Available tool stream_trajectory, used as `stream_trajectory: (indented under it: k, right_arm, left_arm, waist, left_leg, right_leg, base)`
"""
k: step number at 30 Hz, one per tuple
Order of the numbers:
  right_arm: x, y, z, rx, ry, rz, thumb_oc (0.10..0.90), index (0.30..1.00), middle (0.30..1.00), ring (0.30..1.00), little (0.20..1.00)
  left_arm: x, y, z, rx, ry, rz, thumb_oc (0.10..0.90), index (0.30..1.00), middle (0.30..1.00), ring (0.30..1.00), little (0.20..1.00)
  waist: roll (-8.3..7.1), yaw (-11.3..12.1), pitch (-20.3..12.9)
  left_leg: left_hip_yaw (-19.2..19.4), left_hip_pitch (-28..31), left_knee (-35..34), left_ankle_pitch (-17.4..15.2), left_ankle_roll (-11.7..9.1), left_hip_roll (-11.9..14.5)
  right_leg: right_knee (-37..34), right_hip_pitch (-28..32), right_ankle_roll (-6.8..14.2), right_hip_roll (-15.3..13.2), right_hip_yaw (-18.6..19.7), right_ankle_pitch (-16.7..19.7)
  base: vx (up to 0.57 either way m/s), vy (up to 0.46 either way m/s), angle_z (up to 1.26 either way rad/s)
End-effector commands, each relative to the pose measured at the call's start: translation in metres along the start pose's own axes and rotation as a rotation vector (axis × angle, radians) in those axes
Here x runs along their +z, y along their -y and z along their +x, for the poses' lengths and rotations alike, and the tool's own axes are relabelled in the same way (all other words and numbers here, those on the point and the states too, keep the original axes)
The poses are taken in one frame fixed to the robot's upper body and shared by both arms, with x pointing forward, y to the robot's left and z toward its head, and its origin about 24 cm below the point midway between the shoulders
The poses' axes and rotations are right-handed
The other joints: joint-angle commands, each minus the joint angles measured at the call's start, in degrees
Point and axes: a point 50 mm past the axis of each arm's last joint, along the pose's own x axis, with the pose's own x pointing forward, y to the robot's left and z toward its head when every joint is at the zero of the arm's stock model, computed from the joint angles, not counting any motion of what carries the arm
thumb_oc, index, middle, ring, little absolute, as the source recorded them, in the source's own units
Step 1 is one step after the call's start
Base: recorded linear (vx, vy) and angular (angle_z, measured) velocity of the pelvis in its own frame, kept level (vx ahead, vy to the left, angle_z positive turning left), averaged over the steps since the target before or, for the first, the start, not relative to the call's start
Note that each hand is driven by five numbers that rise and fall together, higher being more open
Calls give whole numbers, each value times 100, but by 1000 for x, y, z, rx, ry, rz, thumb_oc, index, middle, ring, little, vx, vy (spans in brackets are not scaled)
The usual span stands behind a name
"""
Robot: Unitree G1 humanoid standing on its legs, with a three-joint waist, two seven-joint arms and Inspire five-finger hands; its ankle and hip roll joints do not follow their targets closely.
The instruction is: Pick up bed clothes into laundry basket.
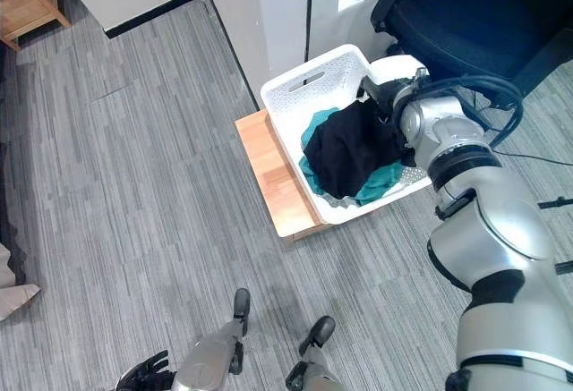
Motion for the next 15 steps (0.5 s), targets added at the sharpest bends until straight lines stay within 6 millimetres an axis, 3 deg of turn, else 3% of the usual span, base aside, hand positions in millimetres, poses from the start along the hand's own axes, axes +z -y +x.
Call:
stream_trajectory:
  k: [1,2,5,7,8,11,12,13,15]
  right_arm:
    - [56,114,-13,-317,194,-41,800,900,900,900,900]
    - [73,113,-14,-340,261,18,800,900,900,900,900]
    - [75,150,-35,-439,316,73,800,900,900,900,900]
    - [78,154,-40,-450,342,62,800,900,900,900,900]
    - [83,165,-59,-506,422,52,800,900,900,900,900]
    - [74,176,-89,-597,514,101,800,900,900,900,900]
    - [73,176,-89,-596,512,103,800,900,900,900,900]
    - [45,180,-116,-710,529,197,800,900,900,900,900]
    - [12,159,-126,-701,498,255,800,900,900,900,900]
  left_arm:
    - [1,-27,-6,52,-4,111,800,900,900,900,900]
    - [3,-32,-4,88,-6,144,800,900,900,900,900]
    - [-14,-49,-8,138,-107,122,800,900,900,900,900]
    - [-10,-54,-7,161,-102,117,800,900,900,900,900]
    - [-3,-59,-6,187,-100,100,800,900,900,900,900]
    - [-1,-64,-6,209,-110,68,800,900,900,900,900]
    - [-1,-65,-6,210,-109,70,800,900,900,900,900]
    - [-16,-59,-7,184,-164,87,800,900,900,900,900]
    - [-17,-59,-6,239,-206,75,800,900,900,900,900]
  waist:
    - [-442,56,-155]
    - [-465,-14,-166]
    - [-601,-76,-264]
    - [-645,-135,-300]
    - [-741,-281,-377]
    - [-825,-530,-544]
    - [-837,-522,-542]
    - [-838,-720,-646]
    - [-1003,-998,-802]
  left_leg:
    - [160,268,-63,62,-258,-185]
    - [190,309,-63,38,-249,-169]
    - [245,363,-63,133,-209,-200]
    - [253,426,-63,108,-212,-199]
    - [307,562,-63,60,-209,-206]
    - [405,759,-63,-20,-192,-228]
    - [407,765,-63,-22,-192,-228]
    - [486,871,-63,-62,-189,-231]
    - [581,1013,-63,-116,-185,-236]
  right_leg:
    - [15,149,277,73,264,-303]
    - [15,167,272,76,290,-297]
    - [15,227,239,39,195,-203]
    - [15,280,241,32,197,-206]
    - [15,403,251,37,227,-210]
    - [15,553,278,41,302,-208]
    - [15,558,279,40,303,-208]
    - [15,626,301,57,362,-201]
    - [15,712,328,80,446,-210]
  base:
    - [10,24,-15]
    - [-75,46,-21]
    - [-50,21,-8]
    - [43,13,2]
    - [77,40,3]
    - [46,50,3]
    - [34,59,-23]
    - [43,35,-40]
    - [74,23,-16]
